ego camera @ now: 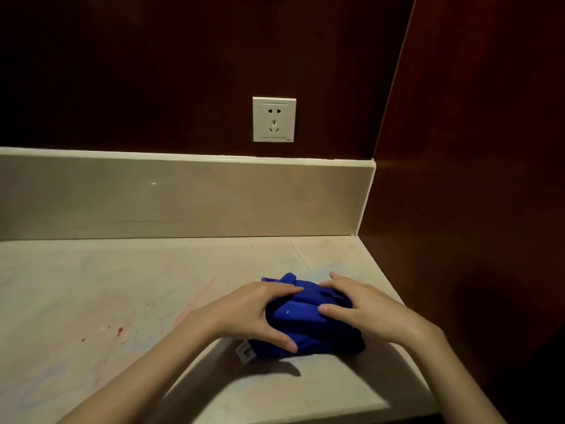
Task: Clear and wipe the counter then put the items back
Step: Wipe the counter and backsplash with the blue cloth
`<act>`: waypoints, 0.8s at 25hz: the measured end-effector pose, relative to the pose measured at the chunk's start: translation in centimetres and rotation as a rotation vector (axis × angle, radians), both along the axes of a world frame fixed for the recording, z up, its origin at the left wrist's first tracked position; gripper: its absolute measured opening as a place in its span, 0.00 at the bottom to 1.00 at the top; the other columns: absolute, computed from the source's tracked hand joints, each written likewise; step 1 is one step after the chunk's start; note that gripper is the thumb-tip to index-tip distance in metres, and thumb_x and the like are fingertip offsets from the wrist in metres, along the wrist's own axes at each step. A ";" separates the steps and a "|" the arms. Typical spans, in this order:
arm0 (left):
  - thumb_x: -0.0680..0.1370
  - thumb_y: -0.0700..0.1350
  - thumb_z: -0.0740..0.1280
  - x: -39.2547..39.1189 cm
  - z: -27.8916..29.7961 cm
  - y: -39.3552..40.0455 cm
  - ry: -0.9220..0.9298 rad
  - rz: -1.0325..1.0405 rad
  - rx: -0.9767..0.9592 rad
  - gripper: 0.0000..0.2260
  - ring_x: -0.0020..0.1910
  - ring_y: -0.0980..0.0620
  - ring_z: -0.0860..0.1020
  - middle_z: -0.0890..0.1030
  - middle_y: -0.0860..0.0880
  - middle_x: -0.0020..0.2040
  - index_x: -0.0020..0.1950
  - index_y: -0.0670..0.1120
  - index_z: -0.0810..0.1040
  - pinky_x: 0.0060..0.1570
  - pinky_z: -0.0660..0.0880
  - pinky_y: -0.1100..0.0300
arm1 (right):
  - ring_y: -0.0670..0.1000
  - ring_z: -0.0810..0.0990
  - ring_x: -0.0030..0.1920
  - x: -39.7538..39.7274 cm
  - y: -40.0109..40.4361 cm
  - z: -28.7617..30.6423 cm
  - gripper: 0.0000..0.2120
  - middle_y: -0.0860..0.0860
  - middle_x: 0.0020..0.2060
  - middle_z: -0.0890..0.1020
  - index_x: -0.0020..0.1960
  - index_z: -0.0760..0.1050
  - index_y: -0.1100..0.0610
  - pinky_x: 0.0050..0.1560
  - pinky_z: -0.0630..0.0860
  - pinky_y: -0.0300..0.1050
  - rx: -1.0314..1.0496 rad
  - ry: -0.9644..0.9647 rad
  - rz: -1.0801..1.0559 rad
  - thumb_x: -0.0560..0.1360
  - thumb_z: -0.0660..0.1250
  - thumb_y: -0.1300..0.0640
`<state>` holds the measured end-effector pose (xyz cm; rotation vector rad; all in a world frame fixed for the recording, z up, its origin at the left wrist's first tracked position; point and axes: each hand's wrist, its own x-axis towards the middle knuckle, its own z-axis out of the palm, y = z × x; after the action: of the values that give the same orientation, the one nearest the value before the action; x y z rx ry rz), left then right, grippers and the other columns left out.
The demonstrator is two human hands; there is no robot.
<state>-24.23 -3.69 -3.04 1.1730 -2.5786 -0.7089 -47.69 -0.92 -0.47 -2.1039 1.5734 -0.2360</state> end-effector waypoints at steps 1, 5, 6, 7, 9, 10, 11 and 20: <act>0.70 0.63 0.71 -0.1 -0.2 0.3 0.002 0.012 0.007 0.35 0.69 0.63 0.65 0.67 0.61 0.72 0.74 0.57 0.64 0.68 0.61 0.66 | 0.47 0.60 0.74 0.0 -0.2 -0.4 0.24 0.45 0.76 0.58 0.73 0.63 0.42 0.70 0.58 0.42 -0.016 0.010 0.051 0.78 0.62 0.43; 0.79 0.60 0.59 -0.3 -1.4 1.1 0.012 0.126 0.010 0.22 0.73 0.63 0.60 0.62 0.61 0.75 0.72 0.59 0.68 0.72 0.57 0.62 | 0.44 0.51 0.76 0.0 0.1 -2.6 0.27 0.41 0.76 0.52 0.74 0.56 0.38 0.74 0.53 0.43 0.012 -0.029 0.152 0.78 0.63 0.48; 0.79 0.59 0.59 -0.3 -1.5 1.2 -0.004 0.147 -0.005 0.20 0.73 0.62 0.61 0.63 0.61 0.74 0.71 0.59 0.69 0.71 0.59 0.62 | 0.44 0.51 0.76 -0.1 0.2 -2.9 0.28 0.40 0.76 0.52 0.74 0.56 0.37 0.75 0.53 0.44 0.014 -0.054 0.140 0.78 0.63 0.48; 0.79 0.58 0.60 -0.4 -1.5 1.3 -0.018 0.159 -0.022 0.20 0.72 0.62 0.63 0.64 0.62 0.73 0.71 0.59 0.69 0.70 0.61 0.62 | 0.44 0.52 0.76 -0.3 0.1 -3.0 0.29 0.40 0.76 0.52 0.74 0.56 0.37 0.75 0.54 0.45 0.013 -0.067 0.131 0.78 0.64 0.48; 0.77 0.58 0.64 -0.5 -1.5 1.5 -0.028 0.168 -0.049 0.21 0.69 0.61 0.68 0.67 0.61 0.72 0.70 0.60 0.70 0.68 0.65 0.62 | 0.45 0.52 0.76 -0.6 0.0 -3.3 0.30 0.40 0.76 0.52 0.74 0.56 0.38 0.75 0.54 0.46 0.003 -0.081 0.127 0.77 0.65 0.47; 0.76 0.58 0.66 -0.4 -1.4 1.4 -0.027 0.170 -0.057 0.23 0.68 0.60 0.69 0.69 0.61 0.71 0.70 0.59 0.70 0.67 0.66 0.62 | 0.45 0.53 0.76 -0.6 -0.1 -3.3 0.30 0.40 0.76 0.52 0.74 0.56 0.38 0.75 0.54 0.46 0.002 -0.087 0.127 0.77 0.65 0.47; 0.75 0.58 0.68 -0.3 -1.2 1.3 -0.026 0.171 -0.060 0.24 0.67 0.60 0.70 0.69 0.60 0.71 0.71 0.59 0.69 0.66 0.66 0.63 | 0.45 0.53 0.76 -0.6 -0.1 -3.2 0.30 0.40 0.76 0.52 0.74 0.57 0.38 0.75 0.54 0.46 0.007 -0.090 0.124 0.77 0.65 0.46; 0.72 0.64 0.67 0.2 -1.8 1.9 -0.171 0.017 -0.118 0.36 0.76 0.60 0.52 0.52 0.58 0.78 0.76 0.60 0.56 0.71 0.51 0.64 | 0.44 0.43 0.76 -0.4 1.0 -3.4 0.34 0.40 0.76 0.45 0.75 0.54 0.38 0.74 0.51 0.47 0.003 0.026 0.141 0.73 0.64 0.37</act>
<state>-24.04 -1.80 -4.80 1.2670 -2.7025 -0.4631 -48.12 0.03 -3.84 -2.2127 1.4309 -0.1580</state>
